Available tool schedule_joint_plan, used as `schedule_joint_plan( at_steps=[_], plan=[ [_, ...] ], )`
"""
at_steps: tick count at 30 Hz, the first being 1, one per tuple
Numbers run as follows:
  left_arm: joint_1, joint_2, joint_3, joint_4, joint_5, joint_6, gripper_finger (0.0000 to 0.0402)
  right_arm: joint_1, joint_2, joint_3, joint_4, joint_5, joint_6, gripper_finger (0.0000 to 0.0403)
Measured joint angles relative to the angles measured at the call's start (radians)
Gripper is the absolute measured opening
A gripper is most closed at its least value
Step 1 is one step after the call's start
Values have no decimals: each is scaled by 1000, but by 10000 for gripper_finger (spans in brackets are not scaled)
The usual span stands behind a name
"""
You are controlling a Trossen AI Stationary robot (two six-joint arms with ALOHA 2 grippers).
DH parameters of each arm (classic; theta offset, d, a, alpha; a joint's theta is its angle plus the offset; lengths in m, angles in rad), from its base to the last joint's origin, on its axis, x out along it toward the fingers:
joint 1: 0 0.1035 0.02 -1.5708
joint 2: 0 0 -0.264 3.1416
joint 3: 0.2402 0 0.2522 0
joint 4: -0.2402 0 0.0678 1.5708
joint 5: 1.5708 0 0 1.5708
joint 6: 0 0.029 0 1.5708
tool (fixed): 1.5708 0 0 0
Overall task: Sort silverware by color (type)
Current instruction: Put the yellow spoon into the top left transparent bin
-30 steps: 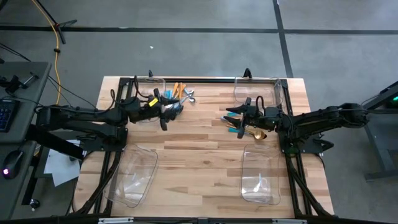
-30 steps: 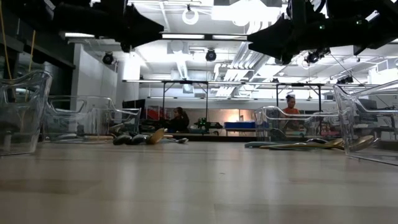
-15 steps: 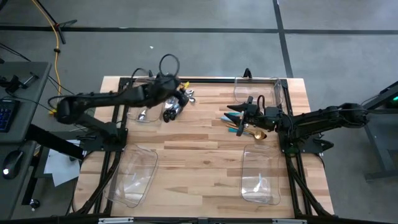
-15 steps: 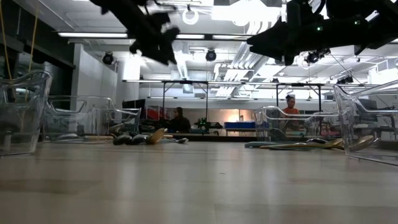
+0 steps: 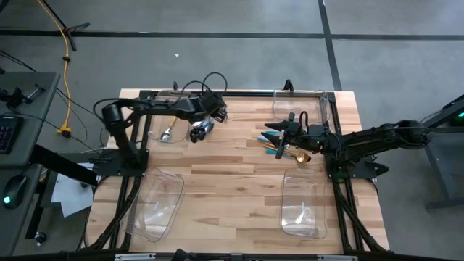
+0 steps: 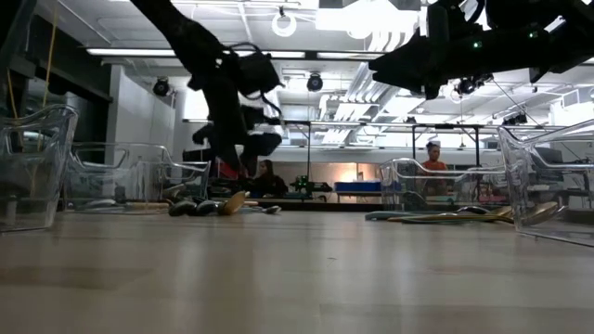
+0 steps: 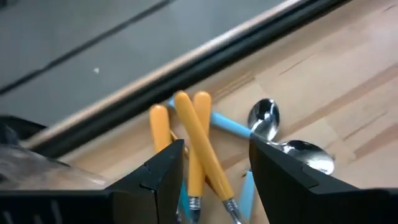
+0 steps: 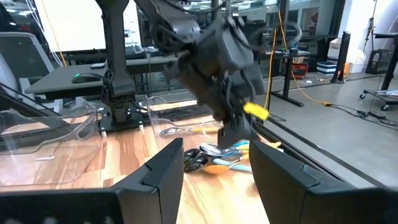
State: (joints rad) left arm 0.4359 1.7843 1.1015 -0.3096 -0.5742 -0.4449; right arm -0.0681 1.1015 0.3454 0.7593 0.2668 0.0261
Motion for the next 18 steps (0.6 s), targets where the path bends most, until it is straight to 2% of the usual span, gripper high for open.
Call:
schedule_joint_plan(
  at_steps=[8,18],
  plan=[
    [5,46,0,43,-9,-100,172,0,0,0,2,1,0,168],
    [9,85,-1,44,-7,-128,172,0,0,0,3,2,26,168]
  ],
)
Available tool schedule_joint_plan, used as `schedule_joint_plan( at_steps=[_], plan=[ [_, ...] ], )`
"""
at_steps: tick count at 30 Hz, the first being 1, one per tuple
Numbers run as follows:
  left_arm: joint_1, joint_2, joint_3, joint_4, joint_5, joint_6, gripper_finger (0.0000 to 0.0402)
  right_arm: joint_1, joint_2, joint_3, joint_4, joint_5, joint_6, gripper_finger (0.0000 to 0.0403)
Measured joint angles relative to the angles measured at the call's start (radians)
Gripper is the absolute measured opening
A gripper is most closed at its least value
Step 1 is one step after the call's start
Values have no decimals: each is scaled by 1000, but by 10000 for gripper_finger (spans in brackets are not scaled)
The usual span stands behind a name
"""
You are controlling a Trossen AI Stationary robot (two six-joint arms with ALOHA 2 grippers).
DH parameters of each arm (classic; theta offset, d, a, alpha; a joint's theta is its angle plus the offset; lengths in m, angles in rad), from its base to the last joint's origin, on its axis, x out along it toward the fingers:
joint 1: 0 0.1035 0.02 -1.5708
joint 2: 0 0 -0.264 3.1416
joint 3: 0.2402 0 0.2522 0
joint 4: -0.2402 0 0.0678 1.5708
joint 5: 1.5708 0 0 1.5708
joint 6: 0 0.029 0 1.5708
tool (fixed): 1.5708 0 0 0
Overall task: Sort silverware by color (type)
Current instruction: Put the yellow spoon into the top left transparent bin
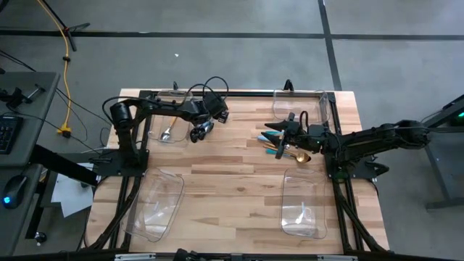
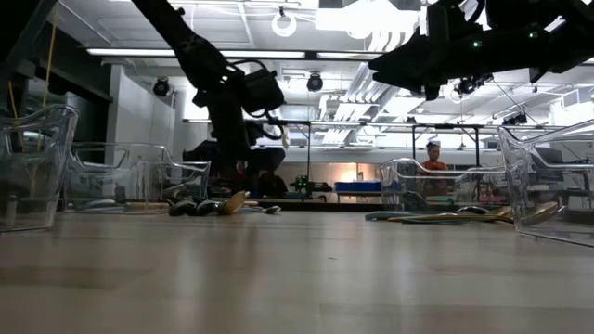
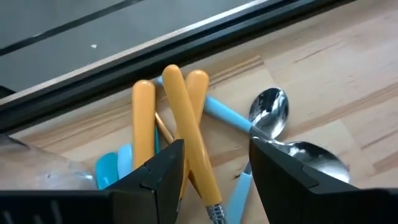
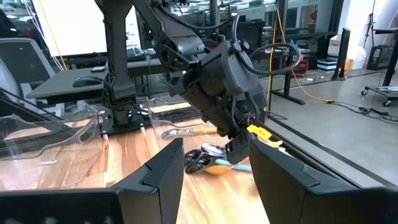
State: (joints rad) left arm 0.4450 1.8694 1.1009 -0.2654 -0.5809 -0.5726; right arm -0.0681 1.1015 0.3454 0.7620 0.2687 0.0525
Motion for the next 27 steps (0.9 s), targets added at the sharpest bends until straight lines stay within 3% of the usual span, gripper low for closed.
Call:
schedule_joint_plan(
  at_steps=[12,27],
  plan=[
    [8,63,3,3,-38,-2,172,0,0,0,3,-1,0,168],
    [8,66,0,3,-1,-29,172,0,0,0,3,-3,0,168]
  ],
)
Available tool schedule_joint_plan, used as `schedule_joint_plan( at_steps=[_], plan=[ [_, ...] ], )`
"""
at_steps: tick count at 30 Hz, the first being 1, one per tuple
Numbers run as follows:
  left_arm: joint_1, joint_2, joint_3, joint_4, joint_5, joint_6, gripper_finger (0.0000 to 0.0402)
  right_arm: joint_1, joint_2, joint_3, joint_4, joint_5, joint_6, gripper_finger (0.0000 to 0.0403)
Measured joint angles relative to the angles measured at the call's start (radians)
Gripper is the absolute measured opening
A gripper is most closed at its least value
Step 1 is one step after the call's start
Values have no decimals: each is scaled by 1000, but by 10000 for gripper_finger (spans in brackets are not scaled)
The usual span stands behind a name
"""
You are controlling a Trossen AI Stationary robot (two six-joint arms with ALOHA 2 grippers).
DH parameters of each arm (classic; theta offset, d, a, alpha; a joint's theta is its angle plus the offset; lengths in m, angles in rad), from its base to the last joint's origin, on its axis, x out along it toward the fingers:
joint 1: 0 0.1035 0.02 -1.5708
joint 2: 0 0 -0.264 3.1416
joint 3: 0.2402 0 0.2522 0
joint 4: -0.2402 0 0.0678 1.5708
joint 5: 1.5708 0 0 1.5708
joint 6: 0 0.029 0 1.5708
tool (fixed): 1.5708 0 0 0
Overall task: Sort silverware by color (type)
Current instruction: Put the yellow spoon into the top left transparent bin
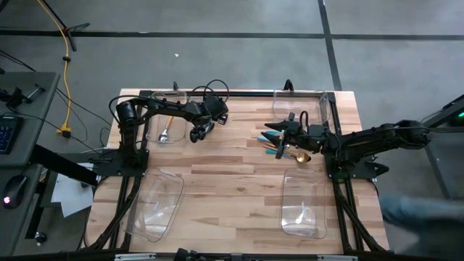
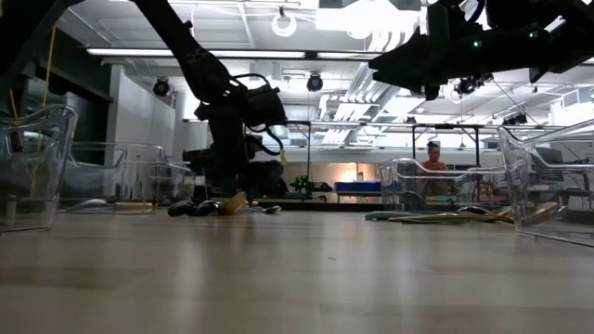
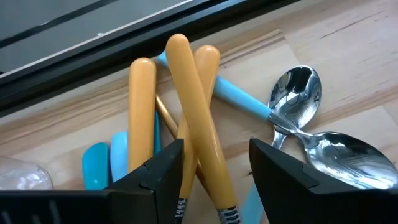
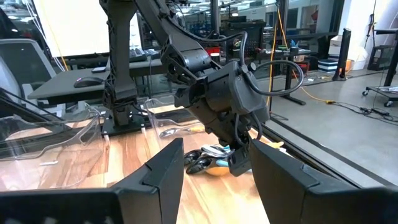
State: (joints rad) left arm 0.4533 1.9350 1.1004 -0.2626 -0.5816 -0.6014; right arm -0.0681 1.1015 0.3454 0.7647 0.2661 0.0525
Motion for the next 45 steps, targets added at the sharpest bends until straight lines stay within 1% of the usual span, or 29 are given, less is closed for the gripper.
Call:
schedule_joint_plan(
  at_steps=[8,11,14,21,25,27,38,45],
  plan=[
    [-3,0,0,-1,-1,1,171,0,0,0,0,0,0,168],
    [-5,0,0,-3,-4,2,159,0,0,0,0,0,0,168],
    [-5,0,0,-3,-7,3,132,0,0,0,0,0,0,168],
    [-9,-1,1,2,0,11,51,0,0,0,0,1,0,168],
    [-12,-1,1,-5,6,11,22,0,0,0,0,1,0,168],
    [-12,-1,1,-5,7,16,17,0,0,0,0,1,0,168],
    [-16,-3,1,-4,5,31,17,0,0,0,0,1,-7,168],
    [-31,-47,0,-5,15,66,16,0,0,0,0,1,-5,168]
  ],
)
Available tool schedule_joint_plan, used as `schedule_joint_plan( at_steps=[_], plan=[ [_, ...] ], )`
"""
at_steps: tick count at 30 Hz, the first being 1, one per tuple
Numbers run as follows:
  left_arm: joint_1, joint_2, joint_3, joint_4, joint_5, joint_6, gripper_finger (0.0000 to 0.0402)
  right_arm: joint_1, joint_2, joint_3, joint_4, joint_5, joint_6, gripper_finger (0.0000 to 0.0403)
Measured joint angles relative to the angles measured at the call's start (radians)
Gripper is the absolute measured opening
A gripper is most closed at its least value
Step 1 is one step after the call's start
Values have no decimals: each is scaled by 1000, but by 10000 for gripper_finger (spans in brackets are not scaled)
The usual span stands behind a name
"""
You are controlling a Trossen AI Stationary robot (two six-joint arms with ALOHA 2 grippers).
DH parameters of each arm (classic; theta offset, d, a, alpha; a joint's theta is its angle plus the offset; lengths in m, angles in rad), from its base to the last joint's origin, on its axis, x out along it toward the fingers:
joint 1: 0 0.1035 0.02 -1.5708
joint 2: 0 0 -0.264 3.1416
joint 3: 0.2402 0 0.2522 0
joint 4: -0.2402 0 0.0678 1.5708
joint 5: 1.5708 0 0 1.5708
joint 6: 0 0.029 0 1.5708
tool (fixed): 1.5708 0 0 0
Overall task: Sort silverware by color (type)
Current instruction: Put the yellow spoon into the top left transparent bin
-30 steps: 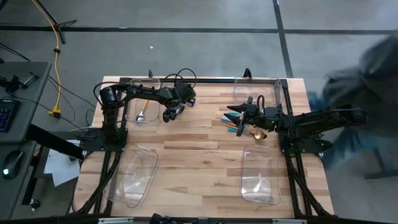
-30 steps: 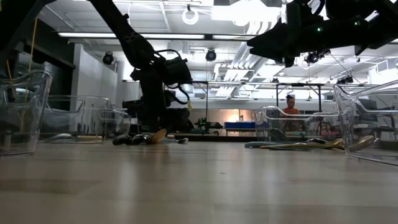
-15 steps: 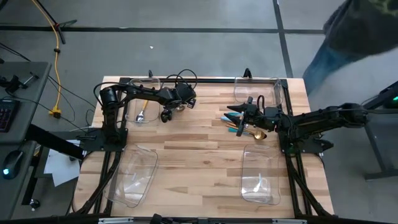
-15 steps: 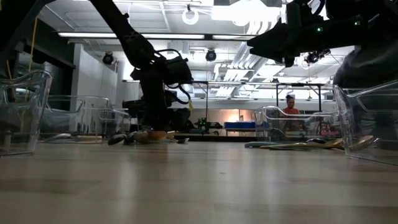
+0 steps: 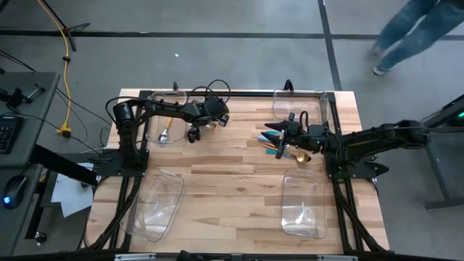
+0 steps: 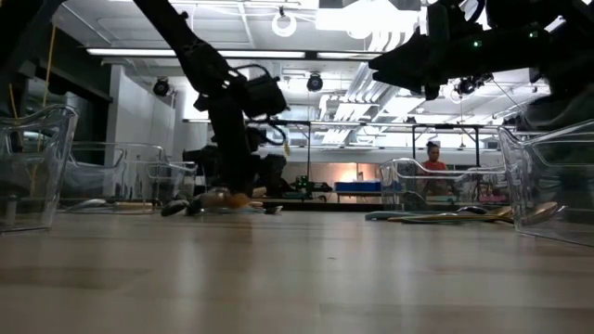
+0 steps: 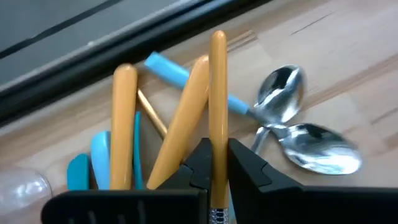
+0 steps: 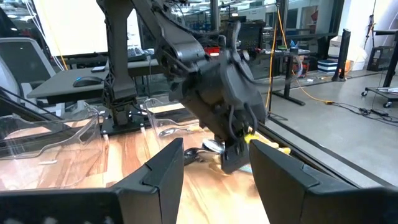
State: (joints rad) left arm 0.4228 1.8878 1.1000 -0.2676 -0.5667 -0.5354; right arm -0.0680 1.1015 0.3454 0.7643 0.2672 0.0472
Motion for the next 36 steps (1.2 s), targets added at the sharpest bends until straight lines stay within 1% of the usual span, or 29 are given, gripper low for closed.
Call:
schedule_joint_plan(
  at_steps=[6,11,18,21,25,30,34,36],
  plan=[
    [-14,-105,0,-6,-5,66,16,0,0,0,0,0,0,168],
    [-35,-229,0,-8,-10,137,16,0,0,0,0,0,0,168],
    [-114,-399,-2,14,4,285,17,0,0,0,0,0,1,168],
    [-151,-472,-42,76,40,345,18,0,0,0,-5,0,1,168],
    [-193,-568,-146,233,146,392,18,0,0,0,-5,-2,1,168],
    [-234,-681,-357,505,310,404,18,0,0,0,-3,-36,0,168],
    [-255,-743,-534,775,419,400,18,0,0,0,5,-39,-1,168],
    [-262,-757,-615,936,481,406,19,0,0,0,11,-39,-1,168]
  ],
)
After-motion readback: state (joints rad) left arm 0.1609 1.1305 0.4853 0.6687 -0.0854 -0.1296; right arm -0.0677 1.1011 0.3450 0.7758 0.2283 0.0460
